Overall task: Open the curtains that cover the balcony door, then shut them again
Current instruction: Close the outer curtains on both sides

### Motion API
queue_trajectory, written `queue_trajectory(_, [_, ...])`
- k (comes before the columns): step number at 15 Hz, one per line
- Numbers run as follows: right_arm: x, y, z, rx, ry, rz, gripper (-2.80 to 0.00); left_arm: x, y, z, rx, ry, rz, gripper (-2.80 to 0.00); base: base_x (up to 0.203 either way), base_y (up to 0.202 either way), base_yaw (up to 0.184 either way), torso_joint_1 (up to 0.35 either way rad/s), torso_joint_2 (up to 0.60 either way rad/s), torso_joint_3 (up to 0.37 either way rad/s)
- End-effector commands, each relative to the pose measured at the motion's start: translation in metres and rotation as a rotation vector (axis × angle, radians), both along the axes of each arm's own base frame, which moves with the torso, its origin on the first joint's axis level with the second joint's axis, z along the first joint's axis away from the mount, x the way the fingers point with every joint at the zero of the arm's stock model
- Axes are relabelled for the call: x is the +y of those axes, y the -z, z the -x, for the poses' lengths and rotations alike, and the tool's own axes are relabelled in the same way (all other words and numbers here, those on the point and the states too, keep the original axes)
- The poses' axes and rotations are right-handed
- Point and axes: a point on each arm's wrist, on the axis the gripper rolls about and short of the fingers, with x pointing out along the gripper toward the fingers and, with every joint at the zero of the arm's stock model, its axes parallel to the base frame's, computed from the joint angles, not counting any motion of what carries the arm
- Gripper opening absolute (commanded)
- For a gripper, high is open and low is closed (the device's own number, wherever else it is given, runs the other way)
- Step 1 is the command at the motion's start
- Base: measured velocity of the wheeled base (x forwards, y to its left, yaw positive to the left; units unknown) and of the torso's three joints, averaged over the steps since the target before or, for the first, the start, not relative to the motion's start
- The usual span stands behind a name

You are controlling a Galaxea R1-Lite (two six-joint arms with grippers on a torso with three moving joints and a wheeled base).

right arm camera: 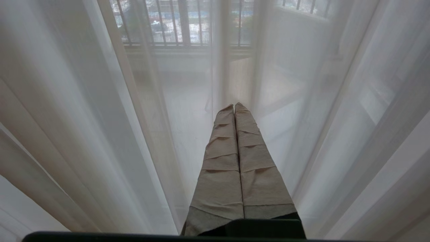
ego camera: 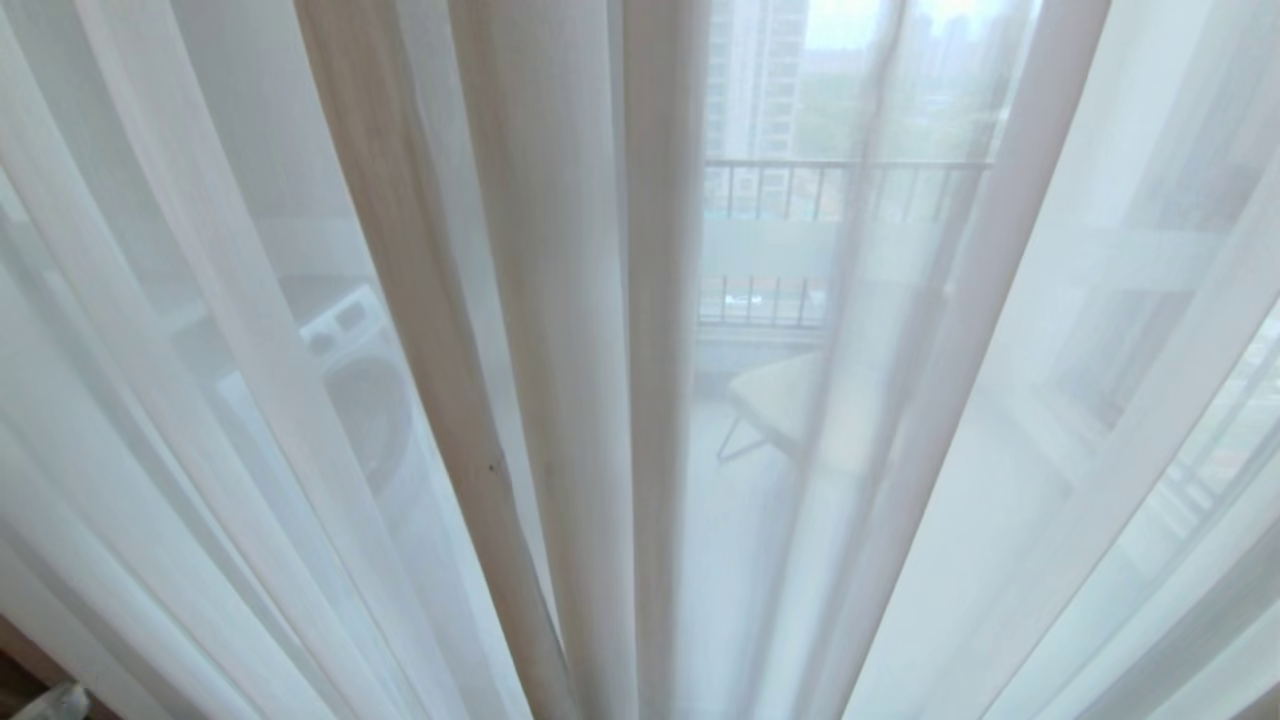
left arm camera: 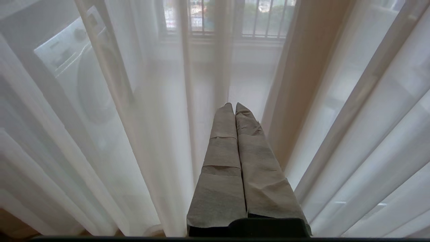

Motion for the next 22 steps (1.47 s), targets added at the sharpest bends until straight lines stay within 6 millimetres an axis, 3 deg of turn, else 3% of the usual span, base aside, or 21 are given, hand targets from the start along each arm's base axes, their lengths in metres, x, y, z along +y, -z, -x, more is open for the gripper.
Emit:
queue_trajectory(1, [0.000, 0.000, 0.000, 0.000, 0.000, 0.000, -2.80, 0.000, 0.022, 0.017, -0.104, -0.027, 0.000, -2.80, 0.000, 0.000, 0.000, 0.000, 0.00, 0.000])
queue_trajectory(5, [0.000, 0.000, 0.000, 0.000, 0.000, 0.000, -2.80, 0.001, 0.043, 0.021, -0.085, -0.062, -0.040, -2.80, 0.000, 0.000, 0.000, 0.000, 0.00, 0.000])
queue_trajectory(22, [0.000, 0.000, 0.000, 0.000, 0.000, 0.000, -2.80, 0.001, 0.043, 0.021, -0.087, -0.066, -0.046, -2.80, 0.000, 0.000, 0.000, 0.000, 0.00, 0.000])
